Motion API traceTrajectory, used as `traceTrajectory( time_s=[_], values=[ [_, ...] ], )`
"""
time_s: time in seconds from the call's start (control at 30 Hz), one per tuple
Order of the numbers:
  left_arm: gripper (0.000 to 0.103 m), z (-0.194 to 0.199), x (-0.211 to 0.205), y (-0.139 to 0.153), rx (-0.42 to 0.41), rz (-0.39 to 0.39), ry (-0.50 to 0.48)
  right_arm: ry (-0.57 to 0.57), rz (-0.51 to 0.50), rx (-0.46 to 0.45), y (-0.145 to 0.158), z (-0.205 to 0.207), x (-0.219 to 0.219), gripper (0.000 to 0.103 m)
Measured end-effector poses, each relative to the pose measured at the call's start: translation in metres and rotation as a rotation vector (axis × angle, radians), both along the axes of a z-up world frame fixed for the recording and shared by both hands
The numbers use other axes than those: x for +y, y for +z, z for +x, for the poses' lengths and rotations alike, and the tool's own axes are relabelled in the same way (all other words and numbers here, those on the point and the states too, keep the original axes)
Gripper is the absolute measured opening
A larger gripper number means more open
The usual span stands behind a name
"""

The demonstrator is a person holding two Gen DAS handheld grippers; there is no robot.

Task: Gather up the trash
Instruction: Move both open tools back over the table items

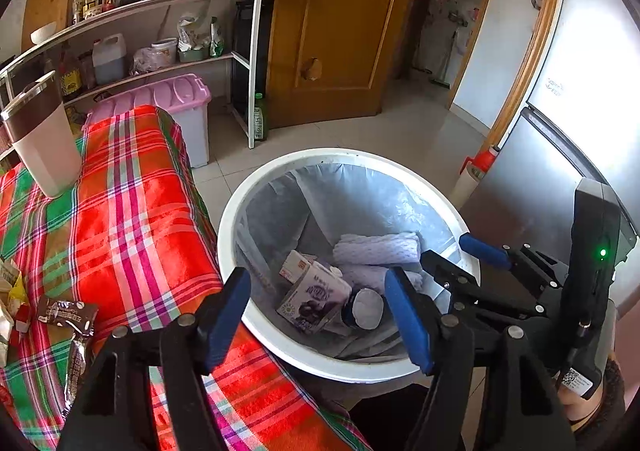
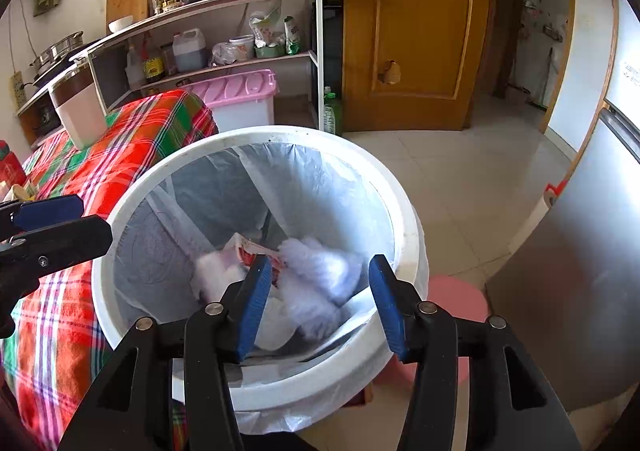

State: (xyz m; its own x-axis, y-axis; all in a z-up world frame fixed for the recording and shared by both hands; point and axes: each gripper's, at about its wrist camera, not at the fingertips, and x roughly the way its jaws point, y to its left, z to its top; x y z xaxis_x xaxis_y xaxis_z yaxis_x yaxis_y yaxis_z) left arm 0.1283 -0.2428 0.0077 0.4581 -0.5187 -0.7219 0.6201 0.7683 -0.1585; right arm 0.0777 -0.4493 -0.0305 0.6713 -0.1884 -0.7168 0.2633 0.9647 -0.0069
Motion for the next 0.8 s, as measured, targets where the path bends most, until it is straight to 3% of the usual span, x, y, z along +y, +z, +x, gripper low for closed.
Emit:
traceTrajectory(
  time_s=[0.4, 0.8],
  values=[
    [0.074, -0.014, 0.05, 0.019, -0.071, -0.017, 0.076, 0.038, 0.022, -0.073, 0.026, -0.012, 0.035, 0.052],
    [0.074, -0.02, 0.132, 0.022, -0.103, -0.022, 0.217, 0.148, 0.072, -0.11, 0.042, -0.008, 0.095, 0.052]
  ],
)
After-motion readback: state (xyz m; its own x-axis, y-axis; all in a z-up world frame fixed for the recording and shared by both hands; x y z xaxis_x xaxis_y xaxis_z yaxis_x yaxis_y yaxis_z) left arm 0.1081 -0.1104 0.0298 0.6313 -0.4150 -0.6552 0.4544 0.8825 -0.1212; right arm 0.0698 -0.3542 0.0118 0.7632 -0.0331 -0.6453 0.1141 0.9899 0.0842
